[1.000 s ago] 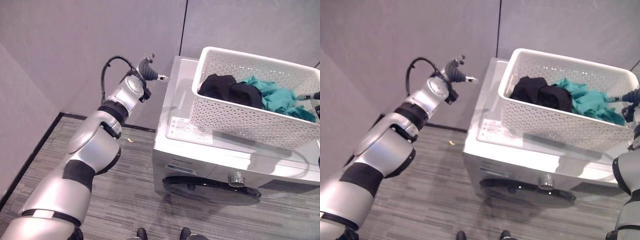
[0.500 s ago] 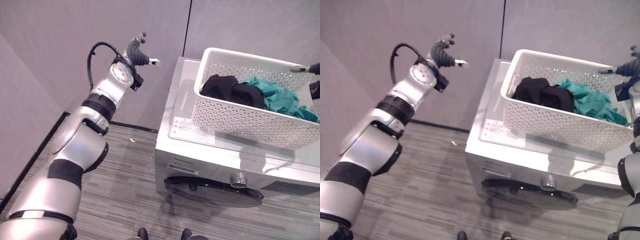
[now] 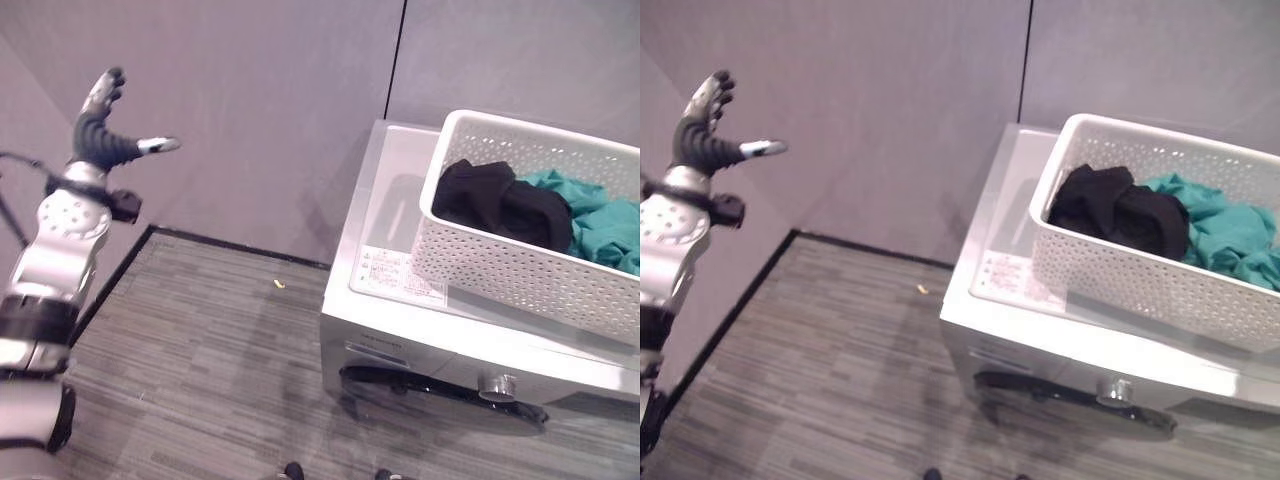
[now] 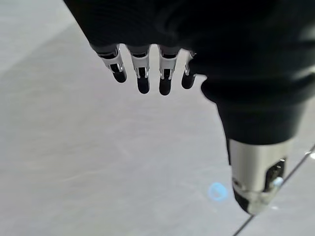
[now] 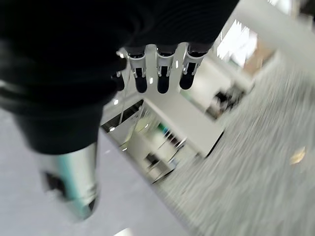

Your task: Grab the laundry basket,head to the washer,open it,put in the laundry and shut it.

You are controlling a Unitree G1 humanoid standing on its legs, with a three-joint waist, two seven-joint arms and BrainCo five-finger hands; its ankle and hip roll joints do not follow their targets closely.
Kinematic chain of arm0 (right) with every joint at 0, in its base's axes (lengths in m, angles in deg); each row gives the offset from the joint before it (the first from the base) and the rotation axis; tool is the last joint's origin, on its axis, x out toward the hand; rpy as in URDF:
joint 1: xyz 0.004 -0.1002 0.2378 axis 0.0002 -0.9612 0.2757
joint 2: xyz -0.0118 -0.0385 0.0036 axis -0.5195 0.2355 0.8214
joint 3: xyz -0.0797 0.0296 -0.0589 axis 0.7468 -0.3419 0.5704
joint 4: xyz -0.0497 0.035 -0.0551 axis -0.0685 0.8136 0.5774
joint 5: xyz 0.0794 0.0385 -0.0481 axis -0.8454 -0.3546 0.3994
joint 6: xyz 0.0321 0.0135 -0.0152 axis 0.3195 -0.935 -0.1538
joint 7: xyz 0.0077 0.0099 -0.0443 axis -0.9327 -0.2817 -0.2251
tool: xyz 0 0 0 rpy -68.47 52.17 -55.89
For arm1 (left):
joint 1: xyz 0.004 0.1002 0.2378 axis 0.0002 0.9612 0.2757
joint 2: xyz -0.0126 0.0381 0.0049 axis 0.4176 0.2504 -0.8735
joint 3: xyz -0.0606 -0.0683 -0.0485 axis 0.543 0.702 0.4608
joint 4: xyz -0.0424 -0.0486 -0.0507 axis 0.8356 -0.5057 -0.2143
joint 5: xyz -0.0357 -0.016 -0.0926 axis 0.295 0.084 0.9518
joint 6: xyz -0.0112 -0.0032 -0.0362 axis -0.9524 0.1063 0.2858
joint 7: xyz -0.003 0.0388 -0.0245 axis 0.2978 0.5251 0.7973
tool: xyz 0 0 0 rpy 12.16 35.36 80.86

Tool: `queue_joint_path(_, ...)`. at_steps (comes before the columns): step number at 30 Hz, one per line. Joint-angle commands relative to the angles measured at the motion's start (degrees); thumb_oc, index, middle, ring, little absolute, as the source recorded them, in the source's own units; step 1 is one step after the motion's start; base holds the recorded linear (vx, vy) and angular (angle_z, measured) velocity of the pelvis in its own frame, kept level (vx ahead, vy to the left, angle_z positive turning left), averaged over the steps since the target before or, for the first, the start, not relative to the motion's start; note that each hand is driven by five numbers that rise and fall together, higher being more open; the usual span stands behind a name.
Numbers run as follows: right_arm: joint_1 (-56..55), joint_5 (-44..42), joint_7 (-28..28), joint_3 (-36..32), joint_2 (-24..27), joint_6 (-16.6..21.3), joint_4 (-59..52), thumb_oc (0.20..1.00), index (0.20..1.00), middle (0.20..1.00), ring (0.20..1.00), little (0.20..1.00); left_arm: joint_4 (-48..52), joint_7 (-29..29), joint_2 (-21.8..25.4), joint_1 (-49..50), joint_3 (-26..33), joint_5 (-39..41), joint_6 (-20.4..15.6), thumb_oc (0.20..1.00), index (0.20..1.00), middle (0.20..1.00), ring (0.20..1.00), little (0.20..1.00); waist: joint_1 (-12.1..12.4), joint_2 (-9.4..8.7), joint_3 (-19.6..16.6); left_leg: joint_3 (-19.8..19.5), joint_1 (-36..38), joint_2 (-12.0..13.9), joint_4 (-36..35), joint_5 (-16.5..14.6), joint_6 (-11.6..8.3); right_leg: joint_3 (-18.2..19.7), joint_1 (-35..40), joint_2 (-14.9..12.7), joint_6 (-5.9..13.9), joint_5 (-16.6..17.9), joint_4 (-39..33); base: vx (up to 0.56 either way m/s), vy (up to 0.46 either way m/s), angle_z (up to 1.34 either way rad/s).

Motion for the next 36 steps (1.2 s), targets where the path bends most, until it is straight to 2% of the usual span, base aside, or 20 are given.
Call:
queue_joint_path(1, -1.7, 7.5, 1.0, -3.6, 2.5, 1.0, -2.9, 1.000, 1.000, 1.000, 1.000, 1.000, 1.9, -3.3, 3.2, 1.8, 7.1, -1.5, -2.5, 1.000, 1.000, 1.000, 1.000, 1.000, 1.0, 1.00, -4.9, 2.7, -2.8, 4.3, -3.8, -2.0, -0.62, -0.7, -1.7, -2.2, 3.28, -5.4, 0.1, 0.02, 0.020, -0.18)
queue_joint_path(3, -5.2, 15.3, 0.8, -5.2, -4.0, 1.0, -9.9, 1.000, 1.000, 1.000, 1.000, 1.000, 6.6, -5.5, -1.6, 16.6, 15.6, -2.1, -3.3, 1.000, 1.000, 1.000, 1.000, 1.000, 1.2, 1.23, -5.0, 3.3, -2.7, 4.2, -3.8, -2.7, -0.17, -0.2, -2.2, -2.5, 3.49, -5.1, 0.0, 0.02, 0.024, -0.25)
queue_joint_path(4, -5.2, 15.7, 0.5, -5.0, -4.5, 0.7, -10.8, 1.000, 1.000, 1.000, 1.000, 1.000, 7.4, -5.8, -1.9, 17.9, 16.6, -2.1, -3.2, 1.000, 1.000, 1.000, 1.000, 1.000, 1.0, 1.21, -5.3, 3.5, -2.6, 4.2, -3.8, -2.8, -0.14, 0.0, -2.2, -2.5, 3.52, -5.1, 0.0, 0.02, 0.038, -0.30)
queue_joint_path(5, -5.3, 18.1, 0.6, -4.4, -8.3, 1.0, -14.0, 1.000, 1.000, 1.000, 1.000, 1.000, 8.2, -6.8, -5.6, 23.1, 18.5, -2.2, -3.4, 1.000, 1.000, 1.000, 1.000, 1.000, 0.7, 1.21, -5.4, 4.0, -2.4, 4.1, -3.8, -3.3, 0.23, 0.7, -2.7, -2.8, 3.64, -4.8, -0.1, 0.01, 0.028, -0.11)
queue_joint_path(12, -2.8, 21.1, 0.5, -0.1, -7.7, -0.8, -11.8, 1.000, 1.000, 1.000, 1.000, 1.000, 3.2, -4.3, -11.1, 24.2, 18.9, -1.8, -3.4, 1.000, 1.000, 1.000, 1.000, 1.000, 0.9, 0.43, -5.4, 6.2, -2.0, 4.0, -3.8, -3.7, 0.77, 2.9, -4.1, -3.2, 3.89, -3.7, -0.1, -0.01, 0.017, -0.22)
queue_joint_path(15, -4.0, 21.0, -0.9, 2.2, -11.7, -0.6, -12.5, 1.000, 1.000, 1.000, 1.000, 1.000, 3.2, -4.8, -13.3, 27.6, 19.6, -1.0, -4.7, 1.000, 1.000, 1.000, 1.000, 1.000, 1.2, 0.23, -5.0, 6.6, -2.1, 4.0, -3.8, -3.6, 0.95, 3.1, -4.5, -3.3, 3.83, -3.5, -0.1, 0.00, 0.009, -0.29)
queue_joint_path(17, -7.0, 19.4, -3.8, 4.7, -16.6, 0.3, -13.7, 1.000, 1.000, 1.000, 1.000, 1.000, 2.4, -7.3, -15.1, 32.4, 20.0, 2.6, -5.6, 1.000, 1.000, 1.000, 1.000, 1.000, 1.3, 0.12, -4.3, 6.7, -2.3, 3.9, -3.8, -3.6, 1.01, 2.7, -4.7, -3.5, 3.80, -3.3, -0.1, -0.02, 0.003, -0.23)
queue_joint_path(18, -7.1, 19.3, -3.9, 4.8, -16.7, 0.4, -13.7, 1.000, 1.000, 1.000, 1.000, 1.000, 2.3, -7.5, -14.9, 32.7, 20.1, 2.8, -5.8, 1.000, 1.000, 1.000, 1.000, 1.000, 1.3, 0.02, -4.5, 6.7, -2.3, 3.9, -3.8, -3.6, 1.01, 2.7, -4.6, -3.5, 3.80, -3.3, -0.1, -0.03, -0.001, -0.15)
queue_joint_path(20, -11.1, 16.2, -8.7, 9.3, -22.0, 1.4, -13.7, 1.000, 1.000, 1.000, 1.000, 1.000, 0.2, -10.8, -17.6, 36.9, 19.3, 9.2, -6.6, 1.000, 1.000, 1.000, 1.000, 1.000, 1.4, -0.07, -3.9, 5.5, -2.3, 4.0, -3.8, -4.3, 0.74, 2.7, -4.4, -3.6, 4.10, -3.9, -0.1, 0.02, -0.003, 0.00)
queue_joint_path(21, -11.4, 16.0, -8.7, 9.4, -21.9, 1.6, -13.7, 1.000, 1.000, 1.000, 1.000, 1.000, 0.1, -11.1, -17.4, 37.3, 19.5, 9.5, -6.8, 1.000, 1.000, 1.000, 1.000, 1.000, 1.3, -0.24, -3.9, 6.5, -2.5, 3.9, -3.8, -3.4, 0.89, 1.7, -4.6, -3.7, 3.83, -3.3, -0.1, 0.00, 0.000, 0.00)
queue_joint_path(22, -14.0, 13.3, -13.6, 15.0, -23.2, 2.5, -10.6, 1.000, 1.000, 1.000, 1.000, 1.000, -3.6, -13.7, -18.5, 39.6, 18.1, 12.7, -6.3, 1.000, 1.000, 1.000, 1.000, 1.000, 1.7, -0.28, -3.5, 5.4, -2.4, 4.0, -3.8, -4.1, 0.50, 2.0, -4.2, -3.7, 4.18, -4.0, -0.1, 0.00, 0.000, 0.00)
queue_joint_path(23, -14.1, 13.1, -13.6, 15.2, -23.0, 2.8, -10.1, 1.000, 1.000, 1.000, 1.000, 1.000, -4.0, -13.9, -18.3, 39.8, 18.2, 12.8, -6.5, 1.000, 1.000, 1.000, 1.000, 1.000, 1.6, -0.39, -3.6, 5.4, -2.4, 4.0, -3.8, -4.0, 0.48, 1.9, -4.1, -3.7, 4.18, -4.0, -0.1, 0.01, -0.017, 0.04)
queue_joint_path(24, -16.6, 10.8, -19.4, 19.2, -23.0, 3.5, -7.3, 1.000, 1.000, 1.000, 1.000, 1.000, -9.1, -16.5, -19.3, 41.3, 17.1, 14.1, -5.3, 1.000, 1.000, 1.000, 1.000, 1.000, 2.0, -0.65, -3.4, 5.4, -2.6, 4.1, -3.8, -3.6, 0.19, 1.2, -4.1, -3.8, 4.18, -4.0, -0.1, -0.02, -0.011, 0.08)
queue_joint_path(25, -16.7, 10.6, -19.5, 19.3, -22.8, 3.7, -7.1, 1.000, 1.000, 1.000, 1.000, 1.000, -9.4, -16.7, -19.2, 41.4, 17.1, 14.2, -5.5, 1.000, 1.000, 1.000, 1.000, 1.000, 1.9, -0.70, -3.5, 5.3, -2.6, 4.1, -3.8, -3.6, 0.17, 1.1, -4.1, -3.8, 4.18, -4.1, -0.1, -0.03, -0.018, 0.11)
queue_joint_path(27, -17.7, 8.0, -25.2, 25.6, -20.7, 4.9, -0.3, 1.000, 1.000, 1.000, 1.000, 1.000, -16.2, -19.4, -19.2, 40.8, 14.3, 14.5, -4.6, 1.000, 1.000, 1.000, 1.000, 1.000, 2.4, -1.18, -3.5, 5.1, -3.0, 4.3, -3.8, -3.0, -0.18, 0.4, -4.0, -3.8, 4.17, -3.9, -0.1, -0.02, -0.021, 0.11)
queue_joint_path(28, -16.9, 8.2, -29.8, 33.0, -18.7, 4.7, 8.7, 1.000, 1.000, 1.000, 1.000, 1.000, -22.7, -21.4, -18.6, 40.0, 9.8, 11.5, -3.9, 1.000, 1.000, 1.000, 1.000, 1.000, 3.0, -1.36, -3.4, 4.8, -3.3, 4.5, -3.8, -2.4, -0.51, -0.2, -3.9, -3.8, 4.16, -3.7, -0.1, -0.02, -0.019, 0.11)
queue_joint_path(31, -11.1, 9.1, -30.4, 41.9, -18.0, 4.9, 22.8, 1.000, 1.000, 1.000, 1.000, 1.000, -29.4, -21.3, -17.9, 37.4, 3.2, 5.1, -4.6, 1.000, 1.000, 1.000, 1.000, 1.000, 3.5, -1.34, -3.2, 4.6, -3.6, 4.5, -3.8, -2.1, -0.60, -0.3, -4.2, -3.9, 4.20, -3.6, 0.0, -0.01, -0.002, 0.23)
queue_joint_path(32, -3.5, 9.5, -28.9, 49.5, -21.2, 4.0, 36.6, 1.000, 1.000, 1.000, 1.000, 1.000, -36.2, -18.4, -19.6, 33.5, -2.1, -1.3, -4.8, 1.000, 1.000, 1.000, 1.000, 1.000, 4.2, -1.07, -3.1, 4.1, -3.7, 4.5, -3.8, -1.9, -0.47, -0.4, -4.1, -4.0, 4.12, -3.7, 0.0, -0.01, 0.004, 0.09)
queue_joint_path(34, 1.1, 9.4, -26.6, 52.4, -23.9, 4.1, 44.9, 1.000, 1.000, 1.000, 1.000, 1.000, -41.4, -15.8, -21.6, 30.3, -4.1, -4.7, -4.9, 1.000, 1.000, 1.000, 1.000, 1.000, 4.4, -1.05, -2.9, 3.8, -3.8, 4.4, -3.8, -1.9, -0.38, -0.5, -4.1, -4.1, 4.08, -3.7, -0.1, -0.01, -0.003, 0.06)
queue_joint_path(36, 11.5, 5.9, -19.4, 57.0, -31.6, 2.4, 60.9, 1.000, 1.000, 1.000, 1.000, 1.000, -58.1, -4.4, -30.4, 18.5, -8.8, -12.7, -3.0, 1.000, 1.000, 1.000, 1.000, 1.000, 5.4, -0.40, -2.8, 2.7, -4.2, 4.0, -3.8, -1.6, -0.36, -0.9, -4.0, -4.2, 3.71, -4.3, -0.1, -0.03, -0.002, 0.16)
